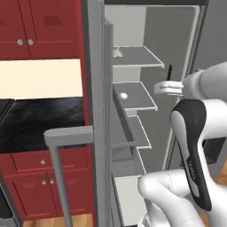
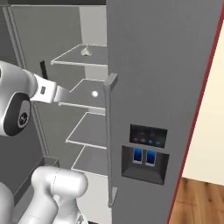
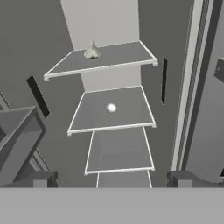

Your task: Retrieve the bottle and the shaker from the cabinet and place them next to the mixing bowl on the counter. Then add garlic from the fridge to the mixing bowl.

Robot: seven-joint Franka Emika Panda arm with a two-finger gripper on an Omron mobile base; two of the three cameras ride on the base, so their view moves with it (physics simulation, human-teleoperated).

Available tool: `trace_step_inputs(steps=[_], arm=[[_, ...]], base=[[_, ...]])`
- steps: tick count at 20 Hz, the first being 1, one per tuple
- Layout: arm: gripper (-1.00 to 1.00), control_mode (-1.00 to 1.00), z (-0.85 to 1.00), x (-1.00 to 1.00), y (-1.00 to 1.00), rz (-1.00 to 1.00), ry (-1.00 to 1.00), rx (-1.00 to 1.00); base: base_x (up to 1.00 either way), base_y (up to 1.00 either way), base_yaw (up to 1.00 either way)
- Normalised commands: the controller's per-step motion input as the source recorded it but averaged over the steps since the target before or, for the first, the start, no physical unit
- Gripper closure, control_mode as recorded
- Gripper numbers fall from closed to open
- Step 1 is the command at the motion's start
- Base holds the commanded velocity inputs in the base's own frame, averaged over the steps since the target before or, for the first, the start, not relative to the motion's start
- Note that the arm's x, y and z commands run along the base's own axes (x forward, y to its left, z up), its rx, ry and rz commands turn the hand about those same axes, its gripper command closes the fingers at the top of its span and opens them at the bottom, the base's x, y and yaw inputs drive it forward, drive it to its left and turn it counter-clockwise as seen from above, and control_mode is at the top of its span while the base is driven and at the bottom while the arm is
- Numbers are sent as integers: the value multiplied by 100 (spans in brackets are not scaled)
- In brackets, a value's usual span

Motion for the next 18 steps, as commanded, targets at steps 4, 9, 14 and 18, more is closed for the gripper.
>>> trace_step_inputs(steps=[4, 9, 14, 18], arm=[[-100, 100, 0, 0, 0, 0, 0, 0], [-100, 100, 0, 0, 0, 0, 0, 0], [-100, 100, 0, 0, 0, 0, 0, 0], [-100, 100, 0, 0, 0, 0, 0, 0]], base=[[50, 0, 48], [40, -49, 38], [14, -17, 12], [0, 0, 0]])
